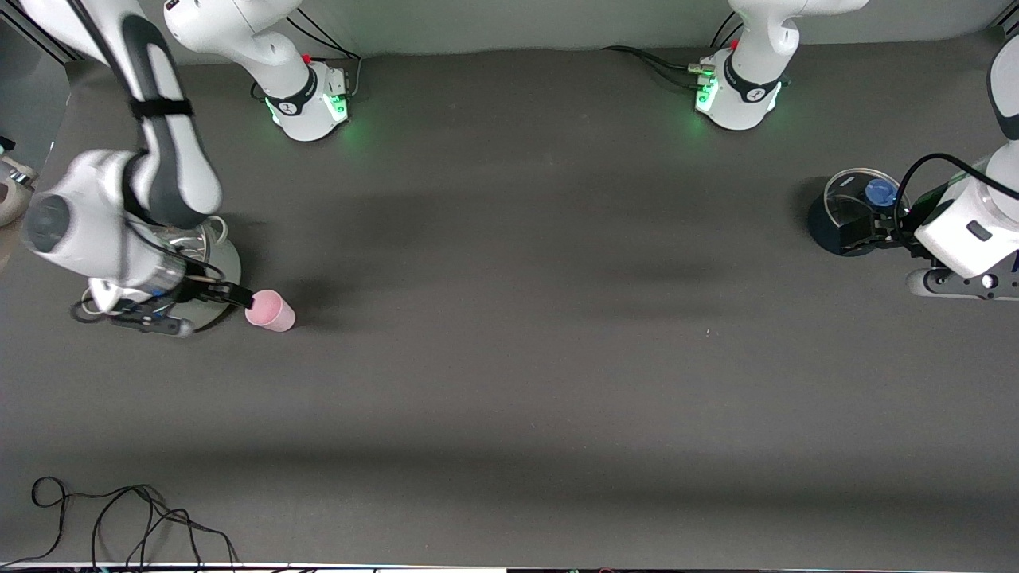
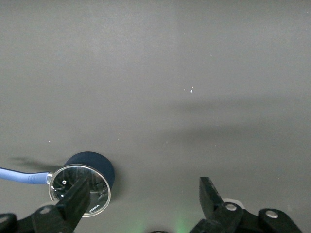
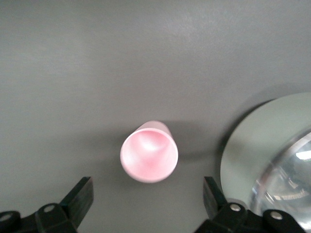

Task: Transfer pink cup from left to right arm

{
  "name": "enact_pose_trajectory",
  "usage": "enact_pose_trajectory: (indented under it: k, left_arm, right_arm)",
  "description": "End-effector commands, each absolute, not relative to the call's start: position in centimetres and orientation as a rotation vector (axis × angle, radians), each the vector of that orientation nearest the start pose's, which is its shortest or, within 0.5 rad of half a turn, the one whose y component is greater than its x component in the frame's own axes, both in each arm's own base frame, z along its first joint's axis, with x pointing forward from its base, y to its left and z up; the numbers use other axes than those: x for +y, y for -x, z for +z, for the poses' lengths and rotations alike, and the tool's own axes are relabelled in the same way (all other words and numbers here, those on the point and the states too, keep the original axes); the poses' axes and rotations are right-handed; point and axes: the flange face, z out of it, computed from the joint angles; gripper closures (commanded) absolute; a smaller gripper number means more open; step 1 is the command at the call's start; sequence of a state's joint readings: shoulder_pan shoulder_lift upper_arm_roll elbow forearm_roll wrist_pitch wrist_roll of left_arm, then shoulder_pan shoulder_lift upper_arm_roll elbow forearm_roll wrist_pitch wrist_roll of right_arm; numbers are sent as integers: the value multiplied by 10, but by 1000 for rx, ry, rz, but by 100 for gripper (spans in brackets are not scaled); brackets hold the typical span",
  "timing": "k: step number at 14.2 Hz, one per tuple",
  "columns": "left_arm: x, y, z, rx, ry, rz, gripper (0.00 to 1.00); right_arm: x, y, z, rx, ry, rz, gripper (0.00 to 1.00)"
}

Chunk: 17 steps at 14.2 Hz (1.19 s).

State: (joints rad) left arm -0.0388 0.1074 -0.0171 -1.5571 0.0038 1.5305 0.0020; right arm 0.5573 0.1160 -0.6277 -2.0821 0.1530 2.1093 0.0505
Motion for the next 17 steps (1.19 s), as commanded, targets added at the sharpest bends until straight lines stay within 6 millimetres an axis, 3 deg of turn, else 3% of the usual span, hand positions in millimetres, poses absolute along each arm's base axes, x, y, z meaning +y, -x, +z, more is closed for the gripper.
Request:
enact_pose_trajectory:
  k: [1, 4, 7, 9, 11, 15, 17]
  left_arm:
    - [-29, -568, 581, 91, 3128, 199, 0]
    - [-29, -566, 582, 93, 3120, 208, 0]
    - [-15, -559, 593, 62, 3131, 200, 0]
    - [-18, -559, 592, 67, 3135, 200, 0]
    - [-21, -560, 590, 77, 3132, 197, 0]
    - [-27, -563, 585, 94, 3127, 211, 0]
    - [-27, -563, 584, 91, 3127, 211, 0]
  right_arm:
    - [-39, -571, 463, 262, 3060, 121, 0]
    - [-44, -574, 527, 222, 3112, 156, 0]
    - [-47, -568, 590, 233, 3114, 152, 0]
    - [-46, -560, 623, 232, 3140, 163, 0]
    - [-49, -556, 636, 234, 3155, 167, 0]
    - [-48, -557, 633, 226, 3150, 175, 0]
    - [-39, -559, 630, 200, 3155, 184, 0]
